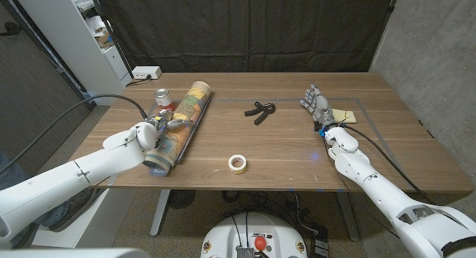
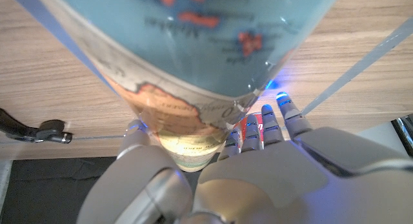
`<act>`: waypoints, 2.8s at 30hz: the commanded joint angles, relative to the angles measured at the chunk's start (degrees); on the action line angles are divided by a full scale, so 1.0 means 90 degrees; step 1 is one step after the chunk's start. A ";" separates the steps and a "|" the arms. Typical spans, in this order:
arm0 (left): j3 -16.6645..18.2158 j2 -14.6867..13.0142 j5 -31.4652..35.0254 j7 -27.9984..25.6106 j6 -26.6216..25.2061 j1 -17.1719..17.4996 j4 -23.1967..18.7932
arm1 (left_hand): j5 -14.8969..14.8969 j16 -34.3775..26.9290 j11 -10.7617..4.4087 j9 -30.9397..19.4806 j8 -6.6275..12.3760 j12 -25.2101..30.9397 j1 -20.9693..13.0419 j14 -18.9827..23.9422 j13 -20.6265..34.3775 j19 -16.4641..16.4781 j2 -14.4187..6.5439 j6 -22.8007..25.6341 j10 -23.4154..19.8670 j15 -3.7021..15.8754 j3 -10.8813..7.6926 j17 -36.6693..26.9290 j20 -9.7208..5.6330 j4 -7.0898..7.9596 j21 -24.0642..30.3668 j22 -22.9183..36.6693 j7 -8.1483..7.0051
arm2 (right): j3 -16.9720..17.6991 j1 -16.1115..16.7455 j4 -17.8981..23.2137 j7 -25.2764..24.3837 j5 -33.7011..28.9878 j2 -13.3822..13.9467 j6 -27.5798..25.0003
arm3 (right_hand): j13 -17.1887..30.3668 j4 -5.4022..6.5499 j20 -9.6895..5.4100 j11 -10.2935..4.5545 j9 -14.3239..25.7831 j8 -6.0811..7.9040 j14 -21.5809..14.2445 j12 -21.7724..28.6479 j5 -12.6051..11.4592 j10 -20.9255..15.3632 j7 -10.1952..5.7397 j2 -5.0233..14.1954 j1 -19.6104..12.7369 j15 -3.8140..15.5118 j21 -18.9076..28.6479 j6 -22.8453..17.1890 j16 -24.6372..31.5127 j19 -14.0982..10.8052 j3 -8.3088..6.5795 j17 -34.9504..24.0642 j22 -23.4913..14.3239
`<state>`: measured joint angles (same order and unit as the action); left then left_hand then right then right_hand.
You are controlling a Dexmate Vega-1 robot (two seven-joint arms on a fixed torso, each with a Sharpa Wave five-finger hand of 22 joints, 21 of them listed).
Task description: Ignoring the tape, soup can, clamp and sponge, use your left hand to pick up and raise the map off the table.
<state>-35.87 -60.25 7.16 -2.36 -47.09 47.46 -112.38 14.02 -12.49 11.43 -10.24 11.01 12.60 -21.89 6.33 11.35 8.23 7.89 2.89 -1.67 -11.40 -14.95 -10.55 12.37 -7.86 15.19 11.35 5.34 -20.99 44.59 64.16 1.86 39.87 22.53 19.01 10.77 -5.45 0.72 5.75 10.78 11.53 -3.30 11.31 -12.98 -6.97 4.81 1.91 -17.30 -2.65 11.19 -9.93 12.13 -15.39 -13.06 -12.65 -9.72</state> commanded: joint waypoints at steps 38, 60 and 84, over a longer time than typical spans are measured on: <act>0.0583 0.0219 -0.1129 -0.0557 0.0184 0.0174 0.0014 | -0.0414 -0.0589 -0.1132 -0.0101 0.0545 0.0846 -0.2338 0.3124 0.0236 0.3343 -0.0985 0.2756 -0.2783 0.0863 -0.0559 -0.0086 0.0001 -0.0159 0.0984 0.0031 0.0040 | 0.0062 0.0067 0.0082 0.0042 0.0074 0.0000 0.0074 | 0.0017 -0.0004 0.0012 -0.0005 0.0019 -0.0010 -0.0069 0.0007 0.0027 -0.0048 -0.0013 0.0040 0.0002 -0.0023 -0.0008 -0.0057 0.0035 -0.0015 0.0025 -0.0021 -0.0022; 0.0991 0.0370 -0.1582 -0.1377 0.0017 0.0495 -0.0215 | -0.0277 -0.0769 -0.1178 -0.0152 0.0741 0.1108 -0.3170 0.4352 0.0382 0.4311 -0.1790 0.3804 -0.3843 0.1229 -0.1267 -0.0060 -0.0328 -0.0170 0.1406 0.0006 -0.0015 | 0.0090 0.0236 0.0424 -0.0053 0.0068 0.0115 0.0027 | 0.0017 -0.0006 0.0009 -0.0013 0.0019 -0.0011 -0.0084 0.0004 0.0029 -0.0048 -0.0008 0.0044 0.0015 -0.0021 -0.0007 -0.0064 0.0039 -0.0016 0.0035 -0.0025 -0.0022; 0.1376 0.0544 -0.1854 -0.1996 0.0587 0.0840 -0.0162 | -0.0232 -0.0917 -0.1501 -0.0206 0.0926 0.1309 -0.3626 0.5093 0.0523 0.4951 -0.1956 0.4501 -0.4567 0.1631 -0.1678 -0.0105 -0.0742 -0.0174 0.1764 -0.0003 -0.0234 | 0.0046 0.0197 0.0496 -0.0096 0.0005 0.0142 -0.0029 | 0.0017 -0.0010 0.0012 0.0001 0.0019 -0.0014 -0.0089 0.0001 0.0030 -0.0049 -0.0004 0.0050 0.0023 -0.0020 -0.0005 -0.0063 0.0037 -0.0020 0.0044 -0.0029 -0.0022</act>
<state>-25.46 -56.12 -8.14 -18.46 -44.48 53.50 -114.29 11.63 -20.40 -2.04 -11.42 18.83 23.85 -54.19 51.43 15.80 52.02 -9.65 39.97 -41.93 3.33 -29.18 -11.40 5.81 -9.95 30.56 11.17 3.89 -20.36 46.62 68.55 1.16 40.18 23.85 18.89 10.77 -5.61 0.71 5.74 10.78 11.53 -3.49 11.31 -12.98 -6.95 4.82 1.91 -17.30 -2.86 11.19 -9.92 12.13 -15.39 -12.90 -12.64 -9.72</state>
